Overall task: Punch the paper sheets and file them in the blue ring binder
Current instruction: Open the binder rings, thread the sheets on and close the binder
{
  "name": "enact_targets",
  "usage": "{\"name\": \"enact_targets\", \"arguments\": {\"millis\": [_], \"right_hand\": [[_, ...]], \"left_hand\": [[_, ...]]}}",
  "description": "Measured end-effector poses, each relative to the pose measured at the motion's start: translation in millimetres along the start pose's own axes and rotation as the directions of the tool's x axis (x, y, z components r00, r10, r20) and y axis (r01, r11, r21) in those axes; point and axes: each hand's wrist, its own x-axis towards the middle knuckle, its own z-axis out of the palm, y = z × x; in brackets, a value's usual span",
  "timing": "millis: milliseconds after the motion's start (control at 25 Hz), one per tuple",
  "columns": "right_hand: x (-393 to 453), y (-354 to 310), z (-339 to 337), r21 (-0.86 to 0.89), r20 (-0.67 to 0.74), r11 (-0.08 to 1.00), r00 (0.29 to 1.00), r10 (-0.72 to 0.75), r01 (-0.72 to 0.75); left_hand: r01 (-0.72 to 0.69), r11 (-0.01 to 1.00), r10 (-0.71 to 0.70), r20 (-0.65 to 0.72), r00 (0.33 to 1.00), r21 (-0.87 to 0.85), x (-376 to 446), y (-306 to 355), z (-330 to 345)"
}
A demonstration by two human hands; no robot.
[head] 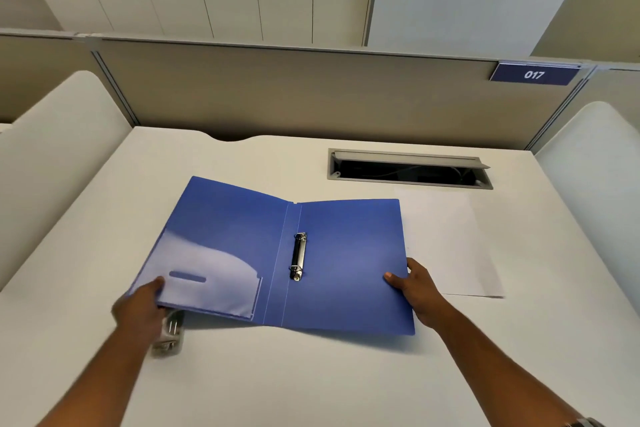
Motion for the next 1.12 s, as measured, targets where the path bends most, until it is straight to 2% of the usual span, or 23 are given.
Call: {"name": "enact_targets", "arguments": {"millis": [80, 240, 360, 480, 680, 800, 960, 1040, 1120], "right_hand": [[-9, 10, -20, 0.0, 0.01, 1.0, 1.0, -0.004, 0.004], [-27, 28, -47, 0.018, 0.034, 1.0, 0.999, -0.012, 0.011], [-43, 40, -66, 0.02, 0.043, 0.999, 0.999, -0.026, 0.025], [-57, 51, -91, -0.007, 0.058, 1.0, 0.998, -0.014, 0.014], [-79, 66, -125, -0.05, 0.028, 0.997, 0.998, 0.054, -0.053], [-93, 76, -137, -0.049, 0.0, 0.991, 0.992, 0.124, -0.124], [-102, 83, -142, -0.052, -0.117, 0.976, 0.972, 0.204, -0.211], [-98, 83, -139, -0.093, -0.273, 0.967, 0.94, 0.206, -0.238], [-94, 78, -133, -0.207, -0.438, 0.946, 0.889, 0.138, -0.249]], "left_hand": [[-0.05, 0.995, 0.05, 0.001, 0.999, 0.085, 3, 11, -11], [-0.174, 0.922, 0.162, 0.064, 0.985, 0.345, -21, 16, -2], [-0.22, 0.838, 0.21, 0.076, 0.975, 0.499, -36, 9, 6], [-0.207, 0.733, 0.213, 0.07, 0.975, 0.648, -41, -4, 6], [-0.216, 0.71, 0.142, 0.165, 0.976, 0.67, -64, -19, 21], [-0.265, 0.68, 0.183, 0.192, 0.964, 0.683, -76, -34, 34], [-0.339, 0.557, 0.23, 0.251, 0.94, 0.758, -80, -53, 38], [-0.355, 0.554, 0.243, 0.261, 0.934, 0.753, -81, -60, 37], [-0.358, 0.546, 0.268, 0.246, 0.931, 0.758, -82, -69, 35]]}}
